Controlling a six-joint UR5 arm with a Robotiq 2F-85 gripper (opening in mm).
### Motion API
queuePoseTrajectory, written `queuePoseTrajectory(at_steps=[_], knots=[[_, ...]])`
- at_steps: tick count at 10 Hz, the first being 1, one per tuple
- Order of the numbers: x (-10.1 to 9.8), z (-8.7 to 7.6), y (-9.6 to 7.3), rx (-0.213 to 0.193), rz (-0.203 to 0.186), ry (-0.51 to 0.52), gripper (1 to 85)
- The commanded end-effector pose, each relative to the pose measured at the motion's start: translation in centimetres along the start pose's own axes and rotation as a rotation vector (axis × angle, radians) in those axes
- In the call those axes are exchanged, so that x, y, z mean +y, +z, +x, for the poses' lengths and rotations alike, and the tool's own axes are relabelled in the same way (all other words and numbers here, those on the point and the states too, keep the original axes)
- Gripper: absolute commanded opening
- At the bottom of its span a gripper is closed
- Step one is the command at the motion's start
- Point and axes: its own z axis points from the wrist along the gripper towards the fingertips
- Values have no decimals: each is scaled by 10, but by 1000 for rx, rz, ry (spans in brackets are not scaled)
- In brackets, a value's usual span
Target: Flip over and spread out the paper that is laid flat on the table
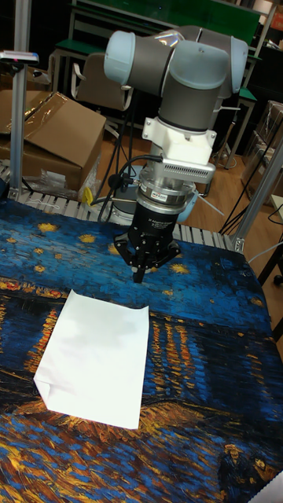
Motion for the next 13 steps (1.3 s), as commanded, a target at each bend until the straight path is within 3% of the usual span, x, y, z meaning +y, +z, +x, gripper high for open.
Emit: queuePoseTrajectory(at_steps=[1,6,8,9,11,13], knots=[[1,-2,-2,-4,-8,-5,10],[-7,2,-3,20,24,-45,10],[-2,2,-3,20,7,-42,10],[14,2,-4,20,-55,-7,10],[-3,-2,-3,3,11,37,10],[3,-8,-3,-19,-14,86,10]])
